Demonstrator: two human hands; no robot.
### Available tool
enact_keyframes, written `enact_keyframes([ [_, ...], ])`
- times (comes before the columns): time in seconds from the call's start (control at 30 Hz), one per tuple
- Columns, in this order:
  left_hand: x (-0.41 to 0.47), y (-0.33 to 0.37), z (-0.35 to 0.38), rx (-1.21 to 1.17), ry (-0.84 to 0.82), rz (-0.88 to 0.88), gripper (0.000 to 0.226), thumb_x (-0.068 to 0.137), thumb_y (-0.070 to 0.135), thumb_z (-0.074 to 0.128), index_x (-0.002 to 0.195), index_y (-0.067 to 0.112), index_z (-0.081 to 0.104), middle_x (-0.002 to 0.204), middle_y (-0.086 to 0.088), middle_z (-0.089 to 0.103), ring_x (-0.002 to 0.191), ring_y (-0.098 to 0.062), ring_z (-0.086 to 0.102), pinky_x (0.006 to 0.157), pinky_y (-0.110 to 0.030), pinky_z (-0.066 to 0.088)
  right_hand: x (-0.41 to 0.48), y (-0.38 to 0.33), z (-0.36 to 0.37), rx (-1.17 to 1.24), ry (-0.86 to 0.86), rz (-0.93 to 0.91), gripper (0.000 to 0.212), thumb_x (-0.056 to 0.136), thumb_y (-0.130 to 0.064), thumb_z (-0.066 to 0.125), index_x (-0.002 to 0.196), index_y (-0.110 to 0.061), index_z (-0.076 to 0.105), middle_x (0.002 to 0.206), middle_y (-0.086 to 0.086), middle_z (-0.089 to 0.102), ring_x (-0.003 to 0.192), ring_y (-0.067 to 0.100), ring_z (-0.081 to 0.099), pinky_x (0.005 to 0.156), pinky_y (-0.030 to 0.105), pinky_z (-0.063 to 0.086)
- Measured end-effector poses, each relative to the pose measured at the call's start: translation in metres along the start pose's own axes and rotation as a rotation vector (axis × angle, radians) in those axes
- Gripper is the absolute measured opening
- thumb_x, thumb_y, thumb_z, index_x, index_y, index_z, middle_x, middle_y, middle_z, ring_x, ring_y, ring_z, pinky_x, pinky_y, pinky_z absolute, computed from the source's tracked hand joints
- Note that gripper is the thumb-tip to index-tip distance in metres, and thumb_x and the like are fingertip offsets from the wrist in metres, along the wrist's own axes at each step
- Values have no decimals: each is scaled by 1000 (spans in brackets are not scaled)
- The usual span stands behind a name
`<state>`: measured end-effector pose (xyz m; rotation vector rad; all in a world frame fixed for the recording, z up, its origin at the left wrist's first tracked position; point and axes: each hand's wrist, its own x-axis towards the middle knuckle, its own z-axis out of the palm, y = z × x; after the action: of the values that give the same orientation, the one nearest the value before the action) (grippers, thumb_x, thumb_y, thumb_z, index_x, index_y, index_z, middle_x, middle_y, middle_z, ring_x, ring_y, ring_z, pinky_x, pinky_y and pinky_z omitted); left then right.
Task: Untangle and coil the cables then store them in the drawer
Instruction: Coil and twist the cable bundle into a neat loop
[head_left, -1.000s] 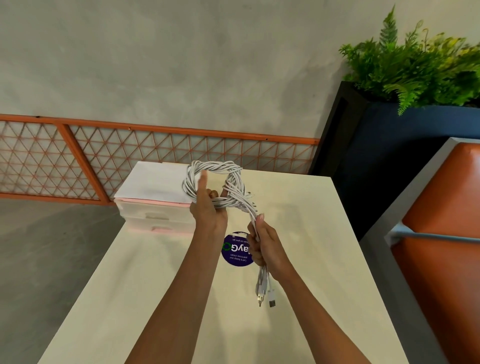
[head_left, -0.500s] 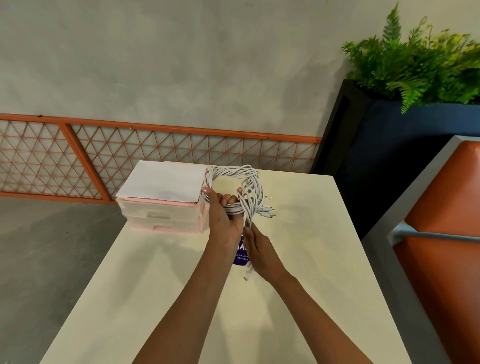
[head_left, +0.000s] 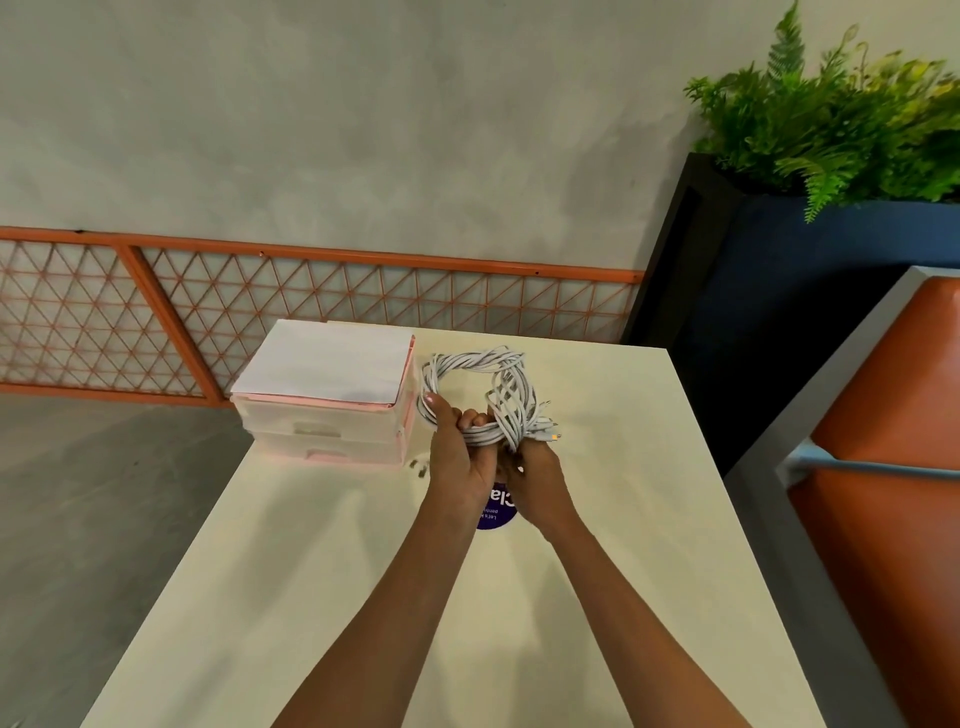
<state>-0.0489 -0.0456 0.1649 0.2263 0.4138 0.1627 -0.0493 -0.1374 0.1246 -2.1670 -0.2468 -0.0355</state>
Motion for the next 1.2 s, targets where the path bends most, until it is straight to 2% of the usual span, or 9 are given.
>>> enact_keyframes([
  [0.17,3,1,-19,385,64,80,35,96,40,47,74,13,52,56,2,53,62,-13,57,76,-31,54,-3,11,9,335,212,212,15,91,-16,61,95,-3,68,96,14,69,82,25,68,78,42,57],
  [0.37,-6,-2,-31,660,188,126,26,94,38,52,89,13,58,89,-4,64,81,-15,62,78,-28,52,-10,-1,-2,835,207,254,18,89,-7,62,105,-4,68,93,12,74,82,23,72,66,25,56],
  [0.5,-3,-4,-29,673,218,139,25,92,41,56,87,17,60,93,-5,66,91,-23,64,88,-38,53,-12,-4,-1,1002,184,320,18,88,-3,59,104,-2,68,92,13,73,80,24,72,63,24,55],
  [0.6,-1,-5,-27,539,135,188,25,95,33,53,108,14,63,104,-7,69,108,-29,63,98,-47,49,-13,-6,1,1073,101,369,19,86,4,56,102,0,68,90,13,73,78,24,71,65,26,57],
  [0.73,2,-6,-22,445,68,288,33,98,26,50,125,7,57,89,-1,74,92,-15,70,82,-32,57,-12,0,4,1093,35,356,21,89,5,53,105,2,66,95,17,71,83,28,68,71,29,57],
  [0.9,7,2,-20,491,82,354,27,99,26,49,116,8,59,71,3,72,65,-7,68,63,-23,57,-7,5,-13,937,-286,405,28,91,-7,58,118,-1,60,111,16,68,97,23,66,76,30,57],
  [1.03,11,8,-29,758,56,389,27,100,26,46,102,6,64,63,2,71,56,-7,65,60,-23,56,1,1,-63,10,-722,501,33,88,-28,66,106,0,66,101,10,70,78,10,66,60,18,50],
  [1.1,13,11,-36,877,7,380,29,101,27,46,101,5,65,66,1,71,58,-9,66,59,-23,55,8,-7,-77,-124,-479,455,25,89,-30,64,92,-6,67,84,5,69,62,7,59,51,14,42],
  [1.2,12,14,-41,1012,-90,331,29,101,28,44,97,12,67,71,-1,73,61,-11,68,60,-23,56,23,-17,-75,-165,58,120,39,84,-45,66,108,-17,54,92,-3,56,87,13,50,76,28,39],
])
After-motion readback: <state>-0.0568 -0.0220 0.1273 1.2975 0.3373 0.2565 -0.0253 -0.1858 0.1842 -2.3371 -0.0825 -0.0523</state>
